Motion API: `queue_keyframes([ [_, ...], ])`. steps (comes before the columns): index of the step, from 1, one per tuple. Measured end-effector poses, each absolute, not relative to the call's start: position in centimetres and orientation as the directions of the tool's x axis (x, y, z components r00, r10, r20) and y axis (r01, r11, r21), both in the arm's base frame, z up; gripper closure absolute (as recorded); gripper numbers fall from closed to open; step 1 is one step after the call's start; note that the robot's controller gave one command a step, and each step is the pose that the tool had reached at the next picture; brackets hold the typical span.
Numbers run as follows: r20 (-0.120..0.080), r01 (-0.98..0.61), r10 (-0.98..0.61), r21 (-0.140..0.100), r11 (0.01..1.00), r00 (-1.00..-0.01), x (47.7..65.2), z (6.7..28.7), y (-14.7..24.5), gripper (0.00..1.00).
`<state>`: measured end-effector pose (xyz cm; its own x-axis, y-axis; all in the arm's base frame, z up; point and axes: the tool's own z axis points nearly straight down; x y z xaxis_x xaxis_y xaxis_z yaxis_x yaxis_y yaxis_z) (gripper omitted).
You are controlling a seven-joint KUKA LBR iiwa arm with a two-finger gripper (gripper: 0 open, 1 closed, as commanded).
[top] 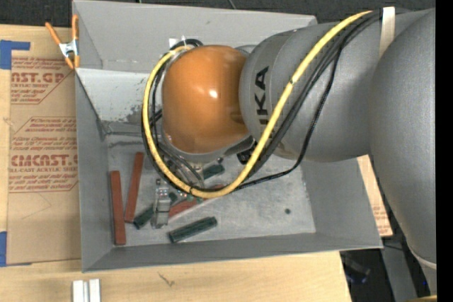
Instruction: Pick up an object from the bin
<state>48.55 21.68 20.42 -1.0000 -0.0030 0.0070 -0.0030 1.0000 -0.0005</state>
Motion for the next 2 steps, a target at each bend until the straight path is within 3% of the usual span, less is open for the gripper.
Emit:
queue_keyframes([
  [1, 0.000, 0.000, 0.000, 0.001, 1.000, -1.000, 48.8, 20.8, 21.6, 0.00],
  [2, -0.004, -0.114, -0.114, 0.001, 0.993, -0.993, 49.5, 15.0, 19.0, 0.00],
])
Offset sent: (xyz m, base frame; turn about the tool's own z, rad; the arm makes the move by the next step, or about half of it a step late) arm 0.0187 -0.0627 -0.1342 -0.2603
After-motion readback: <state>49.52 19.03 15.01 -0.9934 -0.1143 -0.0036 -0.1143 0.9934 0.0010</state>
